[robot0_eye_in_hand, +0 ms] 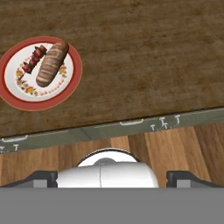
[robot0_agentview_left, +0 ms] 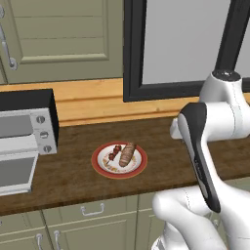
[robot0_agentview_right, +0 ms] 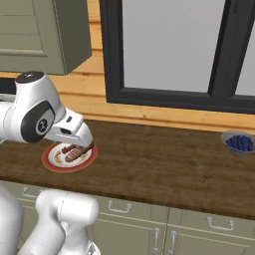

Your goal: Pick up the kebab skewer and baguette bread, and place them inside the toaster oven. Close the toaster oven door and start by setting the timer.

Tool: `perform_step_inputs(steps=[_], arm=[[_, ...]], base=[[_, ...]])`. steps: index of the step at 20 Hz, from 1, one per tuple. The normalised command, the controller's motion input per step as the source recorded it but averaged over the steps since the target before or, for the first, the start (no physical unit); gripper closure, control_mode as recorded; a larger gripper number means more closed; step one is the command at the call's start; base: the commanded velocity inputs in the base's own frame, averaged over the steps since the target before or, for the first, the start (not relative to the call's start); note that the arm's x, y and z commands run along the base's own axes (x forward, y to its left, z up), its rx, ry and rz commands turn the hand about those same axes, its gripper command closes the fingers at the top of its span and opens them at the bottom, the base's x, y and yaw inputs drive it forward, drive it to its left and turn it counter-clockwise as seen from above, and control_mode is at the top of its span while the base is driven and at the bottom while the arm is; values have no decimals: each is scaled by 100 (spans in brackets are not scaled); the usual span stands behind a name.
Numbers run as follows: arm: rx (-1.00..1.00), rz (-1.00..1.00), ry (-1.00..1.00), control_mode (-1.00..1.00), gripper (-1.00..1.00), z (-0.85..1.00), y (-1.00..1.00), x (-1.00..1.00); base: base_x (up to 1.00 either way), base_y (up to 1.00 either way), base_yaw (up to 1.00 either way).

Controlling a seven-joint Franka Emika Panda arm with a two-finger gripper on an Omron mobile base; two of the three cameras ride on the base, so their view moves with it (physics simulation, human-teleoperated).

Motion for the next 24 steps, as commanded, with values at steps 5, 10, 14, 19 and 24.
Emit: perform_step_inputs(steps=[5,10,14,19,24], arm=[[0,0,0,100,-100,-1,0,-1],[0,0,0,100,-100,0,0,0],[0,0,0,100,-100,0,0,0],[0,0,0,100,-100,0,0,0],[0,0,0,100,-100,0,0,0]], base=[[-2,0,0],[-17,35,0],[-8,89,0],[0,100,0],[4,80,0]])
